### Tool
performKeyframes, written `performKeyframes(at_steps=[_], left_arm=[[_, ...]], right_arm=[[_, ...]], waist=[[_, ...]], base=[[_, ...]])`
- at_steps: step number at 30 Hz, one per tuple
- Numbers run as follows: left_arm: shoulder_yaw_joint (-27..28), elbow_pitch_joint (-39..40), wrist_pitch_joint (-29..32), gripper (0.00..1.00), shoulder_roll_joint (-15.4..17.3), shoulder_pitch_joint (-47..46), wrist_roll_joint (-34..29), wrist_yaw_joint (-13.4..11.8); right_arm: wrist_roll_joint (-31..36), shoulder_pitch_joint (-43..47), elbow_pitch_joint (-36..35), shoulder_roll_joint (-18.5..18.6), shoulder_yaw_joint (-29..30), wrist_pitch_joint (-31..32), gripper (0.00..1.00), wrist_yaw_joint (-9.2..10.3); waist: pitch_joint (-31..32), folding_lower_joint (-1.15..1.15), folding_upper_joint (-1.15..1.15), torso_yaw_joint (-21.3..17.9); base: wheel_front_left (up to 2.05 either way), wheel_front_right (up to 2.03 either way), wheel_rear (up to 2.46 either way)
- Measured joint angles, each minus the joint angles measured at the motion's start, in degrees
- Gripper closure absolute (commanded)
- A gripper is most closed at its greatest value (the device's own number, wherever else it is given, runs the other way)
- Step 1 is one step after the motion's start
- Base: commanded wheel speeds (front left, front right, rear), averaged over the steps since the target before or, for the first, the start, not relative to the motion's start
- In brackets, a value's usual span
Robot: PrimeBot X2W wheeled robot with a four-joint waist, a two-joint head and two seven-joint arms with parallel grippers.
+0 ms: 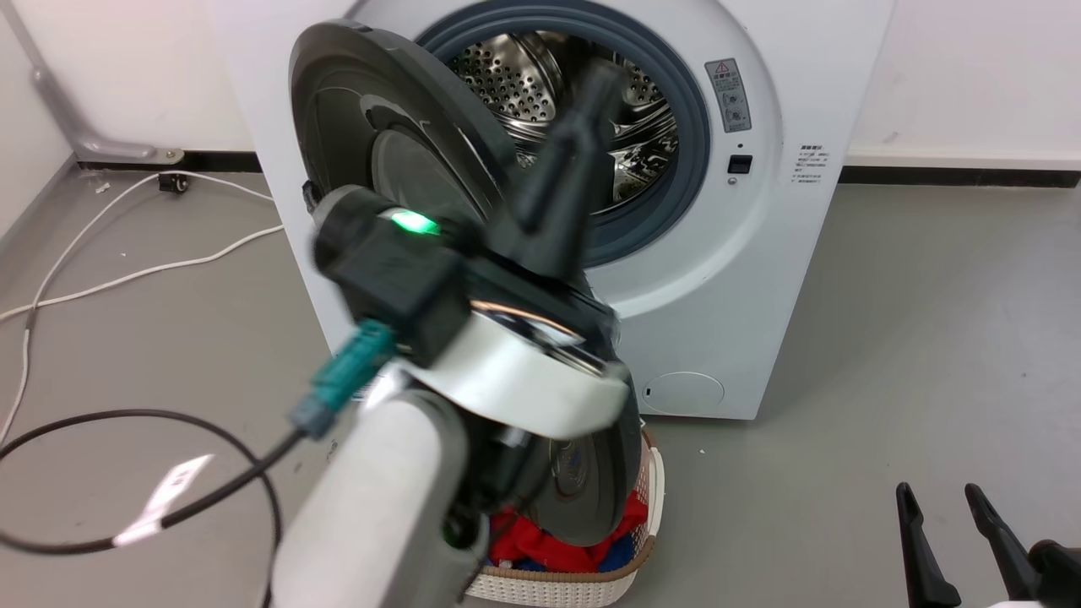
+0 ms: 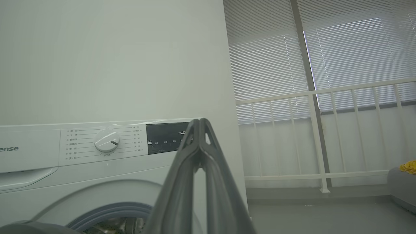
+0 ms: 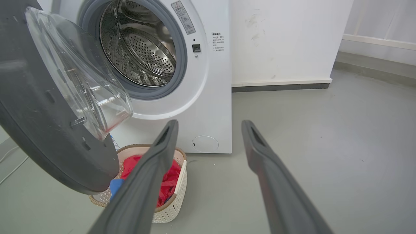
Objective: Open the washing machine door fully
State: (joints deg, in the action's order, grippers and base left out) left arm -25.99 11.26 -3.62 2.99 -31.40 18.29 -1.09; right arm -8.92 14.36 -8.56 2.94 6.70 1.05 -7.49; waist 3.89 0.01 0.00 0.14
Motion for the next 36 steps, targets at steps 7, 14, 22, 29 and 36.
performKeyframes(at_steps=[7, 14, 22, 29, 36], left_arm=[[-13.26, -1.04, 6.25, 1.0, -0.09, 1.07, 7.95, -1.99], [-21.32, -4.49, 10.12, 1.0, -0.11, 4.51, 10.96, -2.71], [-25.9, -15.05, 11.44, 1.0, -0.08, 9.67, 12.85, -4.05], [-24.25, -22.06, 8.47, 1.0, -0.07, 9.3, 13.12, -5.72], [-21.17, -26.68, 5.36, 1.0, -0.05, 6.36, 13.7, -6.04]], right_arm=[[-0.31, -0.01, 0.63, -0.01, -0.15, 0.0, 0.0, 0.0], [-0.87, -0.07, 0.88, 0.0, 0.36, -0.01, 0.0, 0.0], [-1.12, -0.94, 1.58, -0.01, 0.36, 0.04, 0.0, 0.0], [-1.22, -1.59, 2.16, -0.01, 0.36, -0.1, 0.0, 0.0], [-1.49, -2.11, 2.86, -0.01, 0.57, -0.51, 0.0, 0.0]], waist=[[-0.64, 0.0, 0.0, -0.73], [-1.66, 0.0, 0.0, -0.32], [-3.55, 0.0, 0.0, 0.31], [-4.59, 0.0, 0.0, 0.02], [-5.47, -0.01, 0.0, -0.06]], base=[[0.0, 0.0, 0.0], [0.0, 0.0, 0.0], [0.0, 0.0, 0.0], [0.0, 0.0, 0.0], [0.0, 0.0, 0.0]])
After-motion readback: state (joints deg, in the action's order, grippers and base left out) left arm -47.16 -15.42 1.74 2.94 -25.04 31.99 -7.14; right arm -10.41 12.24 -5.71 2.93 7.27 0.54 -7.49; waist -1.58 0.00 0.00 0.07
